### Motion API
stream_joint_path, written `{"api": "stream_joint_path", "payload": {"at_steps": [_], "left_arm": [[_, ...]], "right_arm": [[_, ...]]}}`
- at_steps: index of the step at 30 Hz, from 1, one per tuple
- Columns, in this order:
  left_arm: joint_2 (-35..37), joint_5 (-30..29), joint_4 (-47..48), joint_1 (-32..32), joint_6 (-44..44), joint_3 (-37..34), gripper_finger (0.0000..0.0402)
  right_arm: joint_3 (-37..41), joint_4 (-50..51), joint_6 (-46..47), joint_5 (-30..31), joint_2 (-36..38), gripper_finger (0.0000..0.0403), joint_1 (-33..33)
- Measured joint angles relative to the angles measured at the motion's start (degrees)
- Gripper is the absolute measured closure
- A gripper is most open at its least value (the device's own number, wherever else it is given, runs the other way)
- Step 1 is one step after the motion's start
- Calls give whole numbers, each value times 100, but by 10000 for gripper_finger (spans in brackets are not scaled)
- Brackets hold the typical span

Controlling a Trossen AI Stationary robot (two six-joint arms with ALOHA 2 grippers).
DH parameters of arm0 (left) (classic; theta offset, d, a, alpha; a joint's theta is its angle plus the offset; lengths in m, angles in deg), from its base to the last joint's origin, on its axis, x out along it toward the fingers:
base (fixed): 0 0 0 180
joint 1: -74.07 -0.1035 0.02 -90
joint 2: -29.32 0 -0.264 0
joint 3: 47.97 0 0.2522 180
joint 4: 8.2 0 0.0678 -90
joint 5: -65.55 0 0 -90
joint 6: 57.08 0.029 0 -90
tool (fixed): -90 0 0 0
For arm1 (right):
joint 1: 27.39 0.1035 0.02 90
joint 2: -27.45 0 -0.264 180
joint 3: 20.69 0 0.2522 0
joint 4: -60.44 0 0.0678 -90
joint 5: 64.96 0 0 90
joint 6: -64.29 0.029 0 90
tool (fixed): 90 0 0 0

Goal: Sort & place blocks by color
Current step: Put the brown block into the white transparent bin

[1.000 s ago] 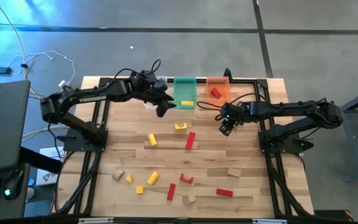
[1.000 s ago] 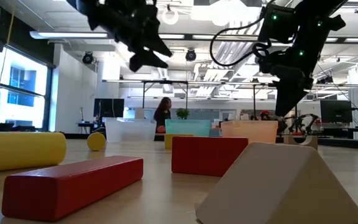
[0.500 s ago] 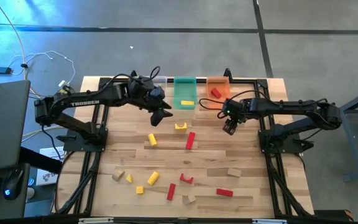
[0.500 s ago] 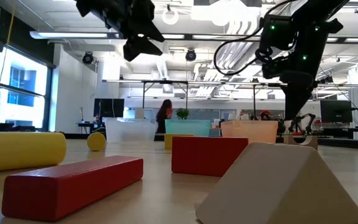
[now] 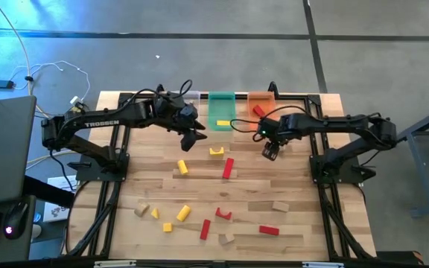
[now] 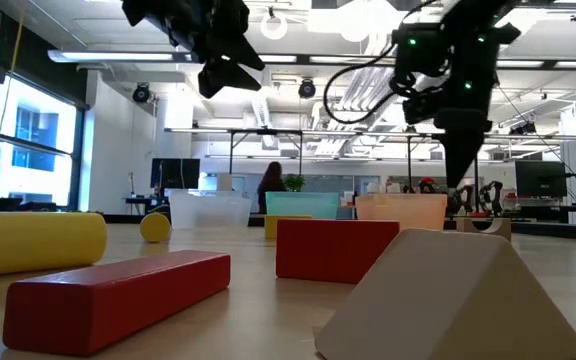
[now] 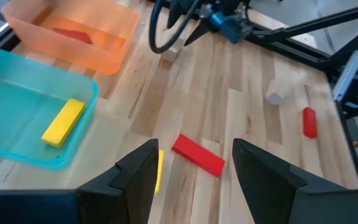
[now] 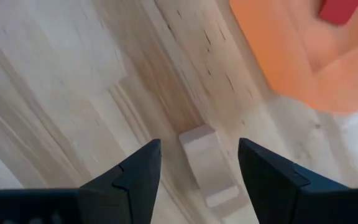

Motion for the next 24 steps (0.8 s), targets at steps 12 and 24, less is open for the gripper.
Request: {"api": "stream_joint_path", "payload": {"at_steps": [12,24], "left_arm": [[-2,-36,191,0,191,-2,206],[-4,-35,195,0,192,-2,206]], "right_arm": [[-249,791,-490,184,-1106,202,0],[-241,1015,-594,246,-2124,202,0]]}}
